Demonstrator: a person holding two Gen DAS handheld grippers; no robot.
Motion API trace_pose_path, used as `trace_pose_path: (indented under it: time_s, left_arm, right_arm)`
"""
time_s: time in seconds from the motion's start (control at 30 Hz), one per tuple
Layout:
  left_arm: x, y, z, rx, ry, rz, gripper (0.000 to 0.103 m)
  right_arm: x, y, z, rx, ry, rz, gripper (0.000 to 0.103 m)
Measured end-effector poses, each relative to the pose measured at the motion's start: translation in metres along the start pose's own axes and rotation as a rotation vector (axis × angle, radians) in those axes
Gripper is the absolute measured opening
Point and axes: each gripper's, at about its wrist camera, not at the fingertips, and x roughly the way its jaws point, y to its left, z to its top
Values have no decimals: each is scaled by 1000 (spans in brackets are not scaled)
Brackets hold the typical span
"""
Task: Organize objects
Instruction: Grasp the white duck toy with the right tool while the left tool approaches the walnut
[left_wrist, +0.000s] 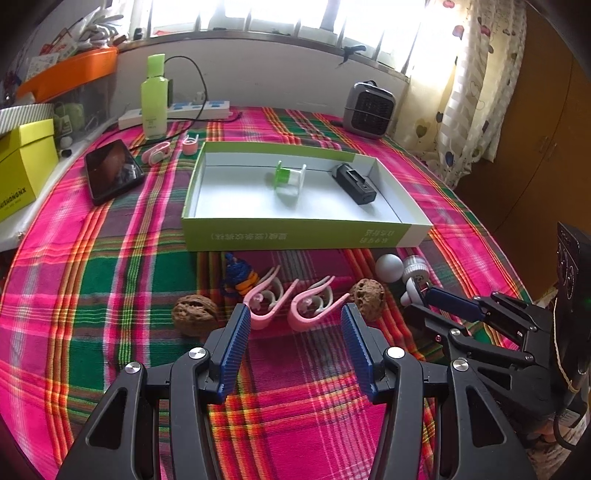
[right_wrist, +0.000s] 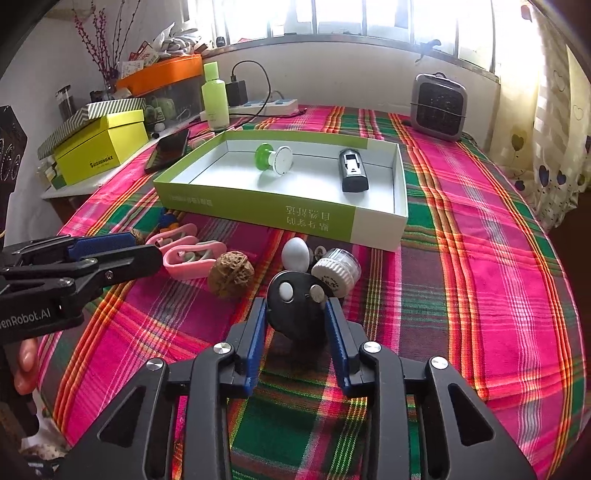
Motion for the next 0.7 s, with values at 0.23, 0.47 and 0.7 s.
trace_pose_path:
  time_s: [0.23,0.47,0.7]
  left_arm:
    - [3,-11,0,24,10,-17,50]
    - [11,-26,1,59,25,-45,50]
    - [15,-39,2,82,23,-58,50]
  right_arm:
    - [-4,-4,-1,14,-10,0,28]
    - [-11,-7,-5,12,-22,-4,22]
    - [-17,-14,-9,34,-31,0,19]
